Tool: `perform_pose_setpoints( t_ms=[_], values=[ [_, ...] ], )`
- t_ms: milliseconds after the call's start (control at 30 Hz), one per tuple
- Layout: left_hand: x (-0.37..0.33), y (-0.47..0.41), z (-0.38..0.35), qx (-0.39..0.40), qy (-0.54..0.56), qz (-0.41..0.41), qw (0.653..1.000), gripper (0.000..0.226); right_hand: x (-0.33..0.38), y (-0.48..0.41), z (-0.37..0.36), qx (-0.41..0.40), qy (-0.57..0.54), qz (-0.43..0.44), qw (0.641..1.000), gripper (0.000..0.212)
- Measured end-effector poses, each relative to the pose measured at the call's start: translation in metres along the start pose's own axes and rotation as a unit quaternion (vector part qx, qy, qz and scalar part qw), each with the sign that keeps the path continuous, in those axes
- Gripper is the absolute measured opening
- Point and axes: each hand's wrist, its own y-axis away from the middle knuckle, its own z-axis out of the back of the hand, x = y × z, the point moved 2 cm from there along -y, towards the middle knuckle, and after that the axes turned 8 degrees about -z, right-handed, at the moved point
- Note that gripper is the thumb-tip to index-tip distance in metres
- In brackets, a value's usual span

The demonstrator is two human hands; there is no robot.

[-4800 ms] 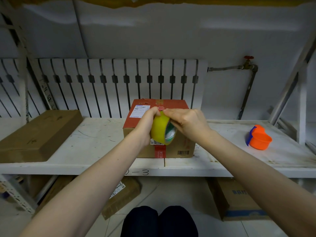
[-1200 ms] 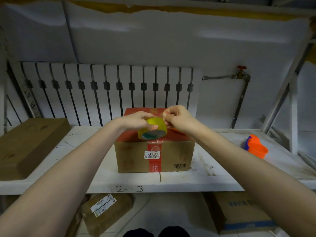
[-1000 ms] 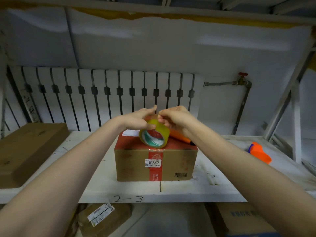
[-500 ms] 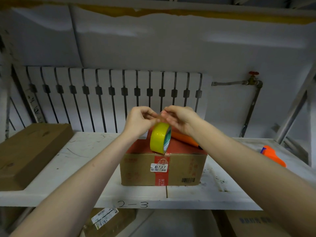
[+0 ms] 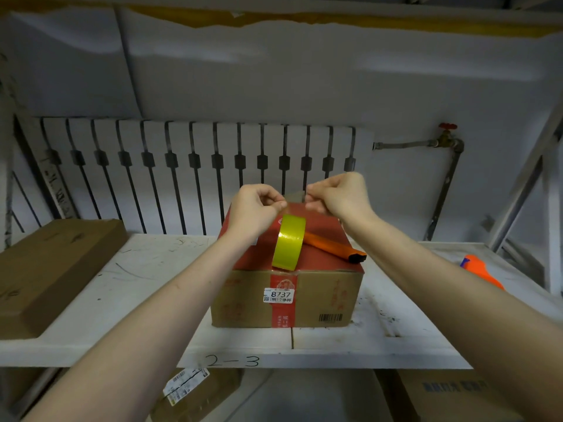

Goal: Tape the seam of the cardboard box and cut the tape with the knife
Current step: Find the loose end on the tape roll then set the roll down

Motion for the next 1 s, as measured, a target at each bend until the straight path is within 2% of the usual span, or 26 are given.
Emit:
perform_pose_setpoints(
  t_ms=[67,133,167,267,333,500,633,800,1000],
  values=[
    [0.001,0.000,0.000,-0.001,0.007,0.019,1.000,0.023,-0.003,-0.006,0.012,-0.054,0.046,0.068,0.995,0.014],
    [0.002,0.000,0.002,0.004,0.028,0.035,0.999,0.022,-0.010,-0.012,0.016,-0.072,0.098,0.118,0.986,0.012],
    [0.001,0.000,0.003,0.007,0.035,0.042,0.999,0.022,-0.015,-0.012,0.013,-0.057,0.136,0.132,0.980,0.009],
    [0.000,-0.002,0.003,0.012,0.048,0.054,0.997,0.023,-0.029,-0.013,-0.001,0.013,0.199,0.143,0.969,0.020],
    [-0.001,-0.004,0.002,0.016,0.050,0.056,0.997,0.023,-0.033,-0.013,-0.008,0.031,0.170,0.154,0.973,0.015],
    [0.002,-0.006,0.005,0.025,0.063,0.049,0.996,0.021,-0.035,-0.015,-0.014,0.018,0.099,0.202,0.974,0.007],
    [0.005,-0.008,0.009,0.028,0.101,0.072,0.992,0.006,-0.034,-0.020,-0.018,0.027,0.075,0.223,0.972,0.008],
    [0.016,-0.012,0.017,0.033,0.163,0.113,0.980,0.009,-0.023,-0.027,-0.027,0.065,0.038,0.247,0.966,0.011],
    [0.025,-0.007,0.021,0.048,0.199,0.124,0.971,0.012,-0.026,-0.033,-0.037,0.093,0.040,0.250,0.963,0.015]
  ],
)
